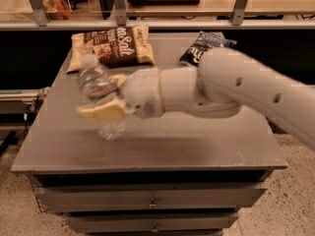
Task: Move water bottle near blue chip bag
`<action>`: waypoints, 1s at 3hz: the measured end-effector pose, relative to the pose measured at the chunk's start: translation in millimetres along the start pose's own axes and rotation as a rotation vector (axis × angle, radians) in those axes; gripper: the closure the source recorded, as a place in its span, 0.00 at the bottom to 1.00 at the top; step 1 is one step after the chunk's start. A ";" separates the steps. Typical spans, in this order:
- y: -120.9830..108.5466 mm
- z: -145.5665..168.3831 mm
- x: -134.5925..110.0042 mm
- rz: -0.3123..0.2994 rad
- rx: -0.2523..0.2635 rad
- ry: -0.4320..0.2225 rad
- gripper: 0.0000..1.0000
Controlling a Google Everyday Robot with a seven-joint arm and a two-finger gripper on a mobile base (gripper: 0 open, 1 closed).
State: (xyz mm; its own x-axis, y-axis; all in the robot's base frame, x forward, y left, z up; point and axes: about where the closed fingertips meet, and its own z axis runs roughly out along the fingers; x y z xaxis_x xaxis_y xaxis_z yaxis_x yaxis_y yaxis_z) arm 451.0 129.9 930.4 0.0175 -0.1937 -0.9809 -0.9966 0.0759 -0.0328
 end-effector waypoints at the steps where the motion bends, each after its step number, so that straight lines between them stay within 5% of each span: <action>1: -44.9 -68.7 -13.8 -0.038 0.076 0.019 1.00; 3: -59.8 -82.4 -8.0 -0.051 0.085 -0.032 1.00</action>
Offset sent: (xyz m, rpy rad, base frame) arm 0.0292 -0.0517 0.0168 -0.0182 -0.0291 -0.0487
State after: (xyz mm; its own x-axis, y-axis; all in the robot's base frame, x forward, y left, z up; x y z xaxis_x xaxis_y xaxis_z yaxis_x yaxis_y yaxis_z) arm 503.8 46.3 956.0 0.0722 -0.1680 -0.9831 -0.9838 0.1502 -0.0979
